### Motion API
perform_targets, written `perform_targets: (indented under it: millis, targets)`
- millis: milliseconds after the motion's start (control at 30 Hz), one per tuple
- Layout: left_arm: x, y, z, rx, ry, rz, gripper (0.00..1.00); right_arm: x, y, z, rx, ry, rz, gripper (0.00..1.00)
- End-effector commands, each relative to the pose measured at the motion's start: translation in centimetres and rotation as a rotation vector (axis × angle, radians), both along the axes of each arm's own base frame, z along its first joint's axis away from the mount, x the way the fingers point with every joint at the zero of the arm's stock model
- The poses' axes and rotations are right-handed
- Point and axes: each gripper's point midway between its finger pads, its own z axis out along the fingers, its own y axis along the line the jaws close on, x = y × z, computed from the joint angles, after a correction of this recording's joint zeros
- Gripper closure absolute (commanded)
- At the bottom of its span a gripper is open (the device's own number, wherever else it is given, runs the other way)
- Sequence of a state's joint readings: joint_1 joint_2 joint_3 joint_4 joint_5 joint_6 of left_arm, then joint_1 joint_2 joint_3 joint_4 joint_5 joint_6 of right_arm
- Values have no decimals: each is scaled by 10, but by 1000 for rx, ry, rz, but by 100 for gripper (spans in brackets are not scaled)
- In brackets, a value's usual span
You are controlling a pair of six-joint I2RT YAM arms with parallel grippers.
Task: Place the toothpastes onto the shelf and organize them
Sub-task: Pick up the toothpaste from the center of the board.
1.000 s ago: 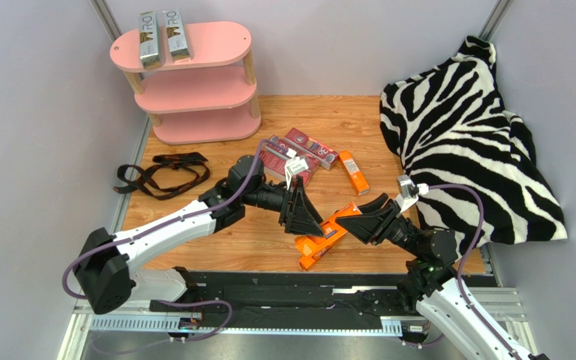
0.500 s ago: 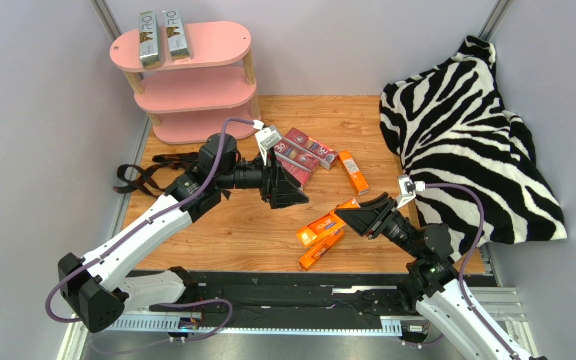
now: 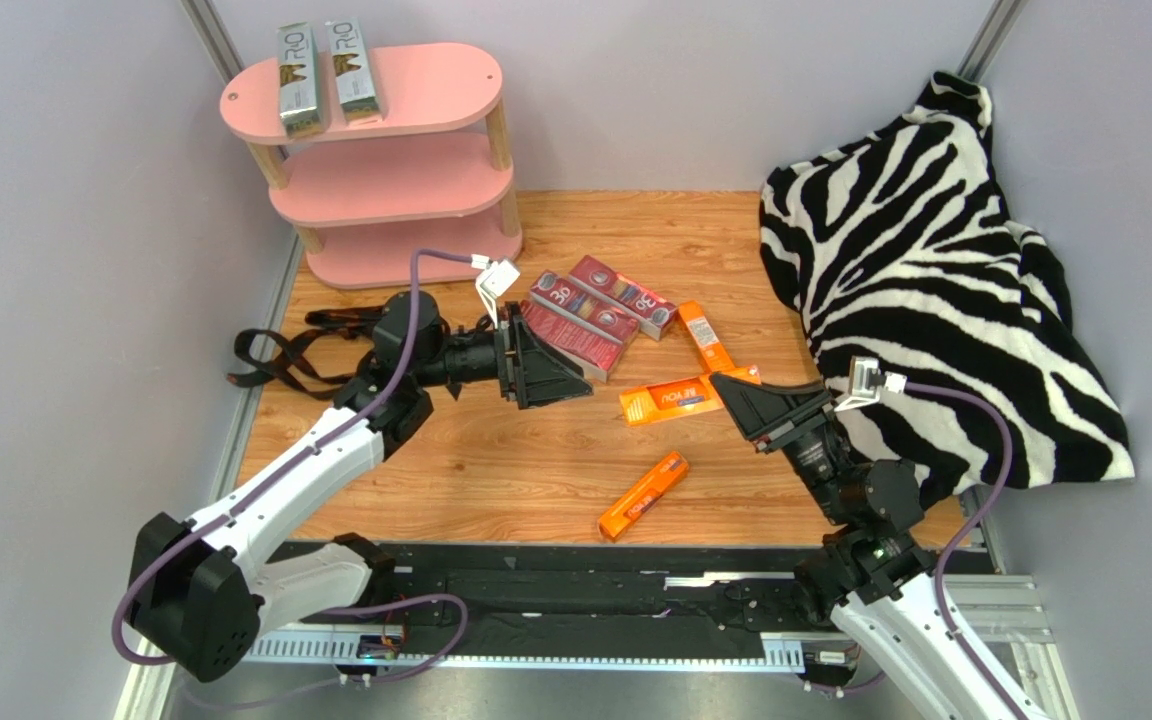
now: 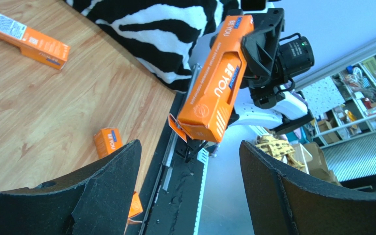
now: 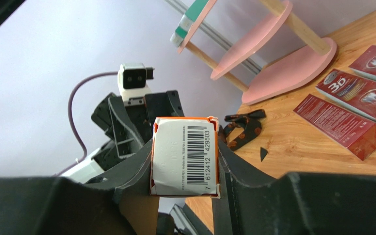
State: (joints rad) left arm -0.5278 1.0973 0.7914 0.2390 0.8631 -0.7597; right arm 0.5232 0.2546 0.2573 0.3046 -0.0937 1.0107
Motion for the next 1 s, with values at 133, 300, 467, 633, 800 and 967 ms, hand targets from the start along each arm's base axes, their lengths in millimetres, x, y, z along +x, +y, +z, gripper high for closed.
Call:
perform_targets:
  millis: [133, 300, 467, 633, 800, 967]
  targets:
    - [-4, -9, 18, -110, -29, -60, 18, 6, -24, 43, 179, -53, -103, 75]
    - [-14, -30, 15, -107, -18, -112, 19, 6, -15, 48, 177, -70, -60, 75]
    - [-12, -41, 15, -123, -5, -124, 20, 4, -10, 53, 172, -80, -28, 76]
    - [-15, -51, 15, -136, 9, -146, 22, 2, -11, 53, 169, -84, -30, 76]
    - [-13, -57, 18, -162, 22, -146, 25, 1, -12, 51, 167, -80, -32, 76]
    - [-12, -65, 25, -190, 20, -172, 29, 0, -12, 51, 161, -78, -34, 77]
